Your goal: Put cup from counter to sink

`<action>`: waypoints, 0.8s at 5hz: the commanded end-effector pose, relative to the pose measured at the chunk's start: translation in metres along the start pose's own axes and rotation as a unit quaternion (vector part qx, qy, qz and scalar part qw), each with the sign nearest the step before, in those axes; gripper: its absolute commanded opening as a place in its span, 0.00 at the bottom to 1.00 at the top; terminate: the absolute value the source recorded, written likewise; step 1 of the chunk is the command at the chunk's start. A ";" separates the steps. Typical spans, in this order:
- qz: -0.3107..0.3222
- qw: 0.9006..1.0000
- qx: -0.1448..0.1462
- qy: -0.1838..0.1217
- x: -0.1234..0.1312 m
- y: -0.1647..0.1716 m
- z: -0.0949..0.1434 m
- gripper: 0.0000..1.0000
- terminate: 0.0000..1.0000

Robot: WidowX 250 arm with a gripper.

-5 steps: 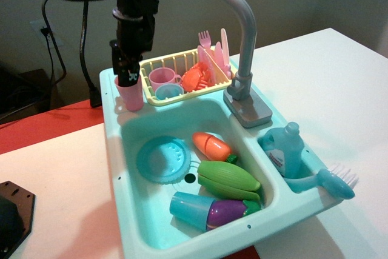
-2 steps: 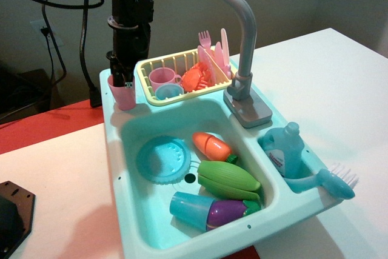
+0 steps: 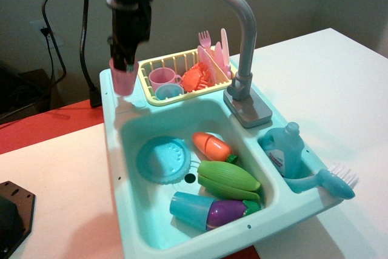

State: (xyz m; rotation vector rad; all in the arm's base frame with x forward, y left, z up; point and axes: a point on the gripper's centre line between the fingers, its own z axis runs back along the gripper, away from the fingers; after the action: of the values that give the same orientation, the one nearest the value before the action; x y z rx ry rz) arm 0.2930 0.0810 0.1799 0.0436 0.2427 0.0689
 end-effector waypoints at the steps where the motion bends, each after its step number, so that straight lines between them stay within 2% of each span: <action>1: -0.007 0.998 -0.004 -0.070 0.014 -0.022 0.055 0.00 0.00; 2: -0.031 0.998 -0.013 -0.058 0.021 -0.048 0.045 0.00 0.00; 3: -0.068 0.997 -0.008 -0.044 0.025 -0.079 0.031 0.00 0.00; 4: -0.081 0.996 -0.001 -0.037 0.028 -0.095 0.018 0.00 0.00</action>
State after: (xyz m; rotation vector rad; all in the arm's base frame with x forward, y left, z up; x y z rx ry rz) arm 0.3289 -0.0166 0.1637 0.0243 0.2101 -0.1095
